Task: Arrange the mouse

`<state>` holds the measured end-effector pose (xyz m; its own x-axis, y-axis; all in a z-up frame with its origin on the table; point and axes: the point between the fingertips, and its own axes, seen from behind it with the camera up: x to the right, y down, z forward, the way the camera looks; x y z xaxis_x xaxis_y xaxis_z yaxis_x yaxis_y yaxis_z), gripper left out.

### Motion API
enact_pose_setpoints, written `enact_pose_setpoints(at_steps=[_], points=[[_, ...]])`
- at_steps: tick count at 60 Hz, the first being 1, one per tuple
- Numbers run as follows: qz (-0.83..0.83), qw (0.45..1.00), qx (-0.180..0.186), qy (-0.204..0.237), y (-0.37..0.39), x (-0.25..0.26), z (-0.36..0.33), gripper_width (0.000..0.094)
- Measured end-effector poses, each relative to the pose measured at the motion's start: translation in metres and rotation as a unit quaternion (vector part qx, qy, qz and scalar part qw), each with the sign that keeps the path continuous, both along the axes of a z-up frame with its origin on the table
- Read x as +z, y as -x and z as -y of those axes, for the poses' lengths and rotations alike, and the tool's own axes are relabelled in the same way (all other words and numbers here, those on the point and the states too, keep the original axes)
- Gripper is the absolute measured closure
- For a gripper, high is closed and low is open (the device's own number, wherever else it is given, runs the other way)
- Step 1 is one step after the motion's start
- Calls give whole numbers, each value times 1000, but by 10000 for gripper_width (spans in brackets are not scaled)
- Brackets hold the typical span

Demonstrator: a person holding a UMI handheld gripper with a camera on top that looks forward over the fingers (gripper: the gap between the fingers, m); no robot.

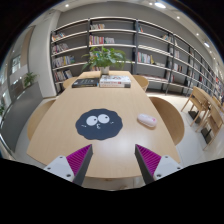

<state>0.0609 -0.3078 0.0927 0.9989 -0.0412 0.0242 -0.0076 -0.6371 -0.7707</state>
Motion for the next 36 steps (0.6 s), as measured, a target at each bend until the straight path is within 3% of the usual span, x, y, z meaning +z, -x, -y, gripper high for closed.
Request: enact_pose_setpoints(at_steps=[19,36], points=[[18,997,-47,62,-129,-70,-36,74],[14,997,-18,77,-192,-97,-129,90]])
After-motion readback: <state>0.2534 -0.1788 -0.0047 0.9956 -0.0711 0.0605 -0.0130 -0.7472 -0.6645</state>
